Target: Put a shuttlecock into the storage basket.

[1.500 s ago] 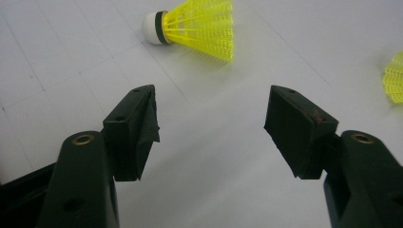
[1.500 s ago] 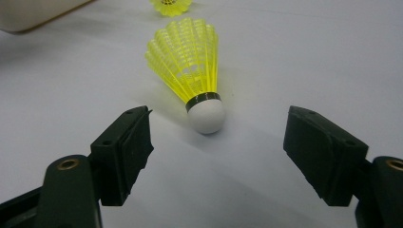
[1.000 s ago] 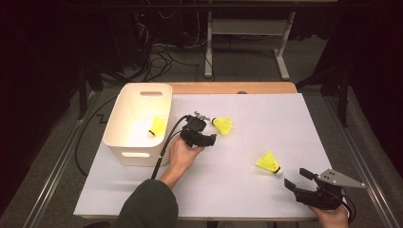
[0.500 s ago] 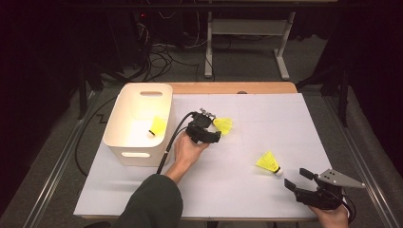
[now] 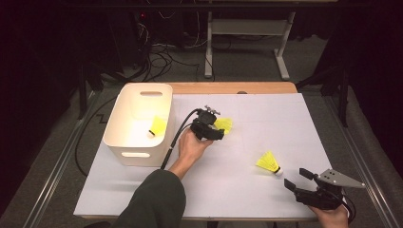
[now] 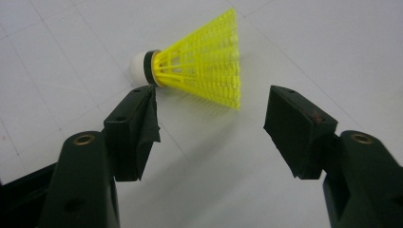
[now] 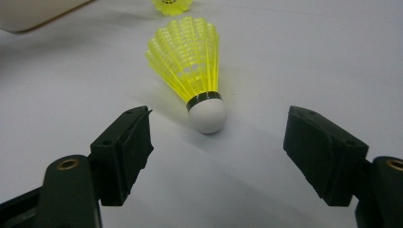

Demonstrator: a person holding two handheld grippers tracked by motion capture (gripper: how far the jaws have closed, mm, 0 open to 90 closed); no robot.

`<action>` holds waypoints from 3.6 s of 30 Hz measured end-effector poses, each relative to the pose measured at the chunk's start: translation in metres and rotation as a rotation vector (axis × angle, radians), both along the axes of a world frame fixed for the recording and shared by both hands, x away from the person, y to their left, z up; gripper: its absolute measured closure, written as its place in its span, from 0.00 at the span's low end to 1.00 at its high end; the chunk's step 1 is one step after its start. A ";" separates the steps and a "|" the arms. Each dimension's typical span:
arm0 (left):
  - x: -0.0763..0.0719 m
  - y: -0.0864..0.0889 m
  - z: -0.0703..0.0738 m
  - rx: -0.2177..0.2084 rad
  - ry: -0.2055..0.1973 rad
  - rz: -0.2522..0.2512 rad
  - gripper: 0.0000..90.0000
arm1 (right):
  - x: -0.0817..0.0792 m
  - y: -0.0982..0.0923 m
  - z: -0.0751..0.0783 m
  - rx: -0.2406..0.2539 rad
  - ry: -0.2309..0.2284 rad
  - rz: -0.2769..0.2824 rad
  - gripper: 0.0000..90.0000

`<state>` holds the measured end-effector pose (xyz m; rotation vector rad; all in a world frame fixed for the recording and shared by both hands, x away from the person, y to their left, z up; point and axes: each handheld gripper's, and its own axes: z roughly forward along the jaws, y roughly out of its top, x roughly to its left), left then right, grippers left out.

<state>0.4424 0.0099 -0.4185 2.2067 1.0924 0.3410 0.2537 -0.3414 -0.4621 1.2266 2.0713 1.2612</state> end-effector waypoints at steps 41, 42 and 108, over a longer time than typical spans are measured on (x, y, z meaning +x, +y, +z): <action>0.030 -0.022 -0.007 0.066 0.010 0.028 0.51 | 0.000 0.001 0.000 0.007 -0.003 0.009 0.27; 0.030 -0.021 -0.007 0.067 0.012 0.028 0.52 | 0.000 0.000 0.000 0.008 -0.003 0.009 0.27; 0.018 0.007 0.028 0.055 0.044 0.014 1.00 | -0.001 0.001 0.001 0.006 -0.006 0.012 0.28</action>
